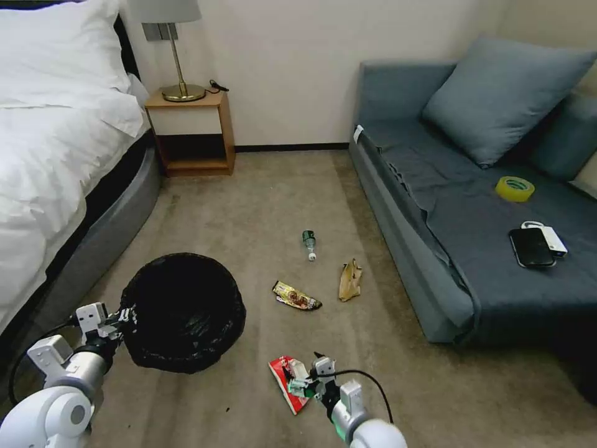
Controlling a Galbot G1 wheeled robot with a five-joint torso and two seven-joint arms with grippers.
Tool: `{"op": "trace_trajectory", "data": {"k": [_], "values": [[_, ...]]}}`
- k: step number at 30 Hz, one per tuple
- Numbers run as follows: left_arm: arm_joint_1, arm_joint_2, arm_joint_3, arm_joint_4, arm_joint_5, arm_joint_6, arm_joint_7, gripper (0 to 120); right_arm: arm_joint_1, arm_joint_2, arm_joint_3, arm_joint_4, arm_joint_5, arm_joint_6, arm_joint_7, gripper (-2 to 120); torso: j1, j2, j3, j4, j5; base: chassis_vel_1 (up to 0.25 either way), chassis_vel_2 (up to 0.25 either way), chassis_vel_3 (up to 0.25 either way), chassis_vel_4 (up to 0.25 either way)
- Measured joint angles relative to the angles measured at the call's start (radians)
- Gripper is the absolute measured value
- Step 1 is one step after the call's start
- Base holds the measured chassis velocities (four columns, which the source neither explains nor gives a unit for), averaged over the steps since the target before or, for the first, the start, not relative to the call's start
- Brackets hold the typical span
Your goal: Pick up the trash bin, then pick up the garbage on the floor and place it into the trash bin.
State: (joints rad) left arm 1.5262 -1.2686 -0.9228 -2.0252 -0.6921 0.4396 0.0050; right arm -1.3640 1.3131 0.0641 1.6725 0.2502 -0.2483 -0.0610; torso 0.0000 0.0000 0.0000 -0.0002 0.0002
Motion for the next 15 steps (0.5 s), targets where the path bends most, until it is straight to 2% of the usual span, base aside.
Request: {"op": "trace_trajectory", "data": {"k": [2,4,5,8,12,15], "values": [[-0.006,-0.007,-0.003,0.006,0.0,0.002,0.001,4,0.063,-0.057,-0.056,-0.012,0.083,-0.044,0.024,100,0.0,0.0,0.0,0.0,0.0007,0.0,0.0,0.0,0.0],[-0.008,-0.016,-0.013,0.014,0.001,0.003,0.003,4,0.169,-0.172,-0.143,-0.032,0.201,-0.099,0.05,100,0.0,0.0,0.0,0.0003,0.0003,0.0,0.0,0.0,0.0],[-0.008,-0.016,-0.013,0.014,0.001,0.003,0.003,4,0.169,-0.172,-0.143,-0.032,0.201,-0.099,0.05,100,0.0,0.0,0.0,0.0003,0.0003,0.0,0.0,0.0,0.0],[-0.007,-0.018,-0.032,0.025,-0.001,0.003,0.012,4,0.304,-0.312,-0.279,-0.071,0.311,-0.135,0.056,100,0.0,0.0,0.0,0.0,0.0,0.0,0.0,0.0,0.0],[-0.005,-0.013,-0.054,0.043,-0.012,0.0,0.019,4,0.435,-0.363,-0.417,-0.125,0.396,-0.143,0.051,100,0.0,0.0,0.0,0.0003,0.0001,0.0,0.0,0.0,0.0],[-0.005,-0.01,-0.061,0.052,-0.019,-0.004,0.024,4,0.475,-0.363,-0.461,-0.138,0.433,-0.152,0.047,100,0.0,0.0,0.0,0.0002,0.0001,0.0,0.0,0.0,0.0]]}}
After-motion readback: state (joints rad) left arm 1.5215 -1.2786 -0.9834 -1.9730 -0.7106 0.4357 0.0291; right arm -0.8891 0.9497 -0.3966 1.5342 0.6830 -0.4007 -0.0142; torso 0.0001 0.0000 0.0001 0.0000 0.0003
